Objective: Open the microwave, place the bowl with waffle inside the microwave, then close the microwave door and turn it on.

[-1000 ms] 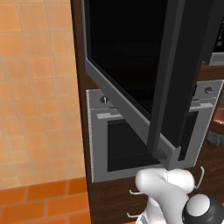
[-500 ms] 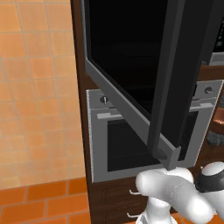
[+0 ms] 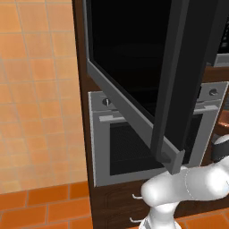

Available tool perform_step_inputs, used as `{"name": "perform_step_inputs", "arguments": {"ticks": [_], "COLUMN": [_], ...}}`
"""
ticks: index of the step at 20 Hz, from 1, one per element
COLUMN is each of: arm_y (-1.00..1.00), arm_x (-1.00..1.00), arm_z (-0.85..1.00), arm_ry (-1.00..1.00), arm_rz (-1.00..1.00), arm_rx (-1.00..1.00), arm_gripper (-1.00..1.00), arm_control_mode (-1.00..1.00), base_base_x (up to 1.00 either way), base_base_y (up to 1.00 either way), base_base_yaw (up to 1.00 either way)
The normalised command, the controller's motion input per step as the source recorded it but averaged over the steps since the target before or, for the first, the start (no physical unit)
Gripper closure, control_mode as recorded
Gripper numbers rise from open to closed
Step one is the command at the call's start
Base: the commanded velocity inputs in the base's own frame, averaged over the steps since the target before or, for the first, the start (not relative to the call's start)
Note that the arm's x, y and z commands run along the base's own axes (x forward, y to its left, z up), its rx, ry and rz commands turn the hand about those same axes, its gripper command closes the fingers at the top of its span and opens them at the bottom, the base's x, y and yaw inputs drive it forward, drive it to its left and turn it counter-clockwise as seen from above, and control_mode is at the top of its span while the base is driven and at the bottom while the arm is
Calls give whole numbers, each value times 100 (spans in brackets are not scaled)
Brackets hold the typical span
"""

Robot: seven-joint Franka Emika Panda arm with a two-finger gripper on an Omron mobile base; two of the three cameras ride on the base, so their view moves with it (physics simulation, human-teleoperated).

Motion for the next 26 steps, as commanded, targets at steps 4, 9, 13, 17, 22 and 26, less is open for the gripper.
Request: {"name": "perform_step_inputs", "arguments": {"ticks": [4,9,13,17,22,26], "arm_y": [-36,-19,-13,-23,-38,-24], "arm_x": [28,28,47,55,51,27], "arm_z": [-41,-38,-40,-35,-35,-40], "arm_ry": [1,0,0,0,0,0], "arm_rz": [1,2,1,0,0,0], "arm_rx": [0,0,0,0,0,0], "arm_gripper": [-100,-100,-100,-100,-100,-100], "arm_control_mode": [-100,-100,-100,-100,-100,-100], "base_base_x": [0,0,0,0,0,0], "base_base_y": [0,0,0,0,0,0], "base_base_yaw": [0,0,0,0,0,0]}}
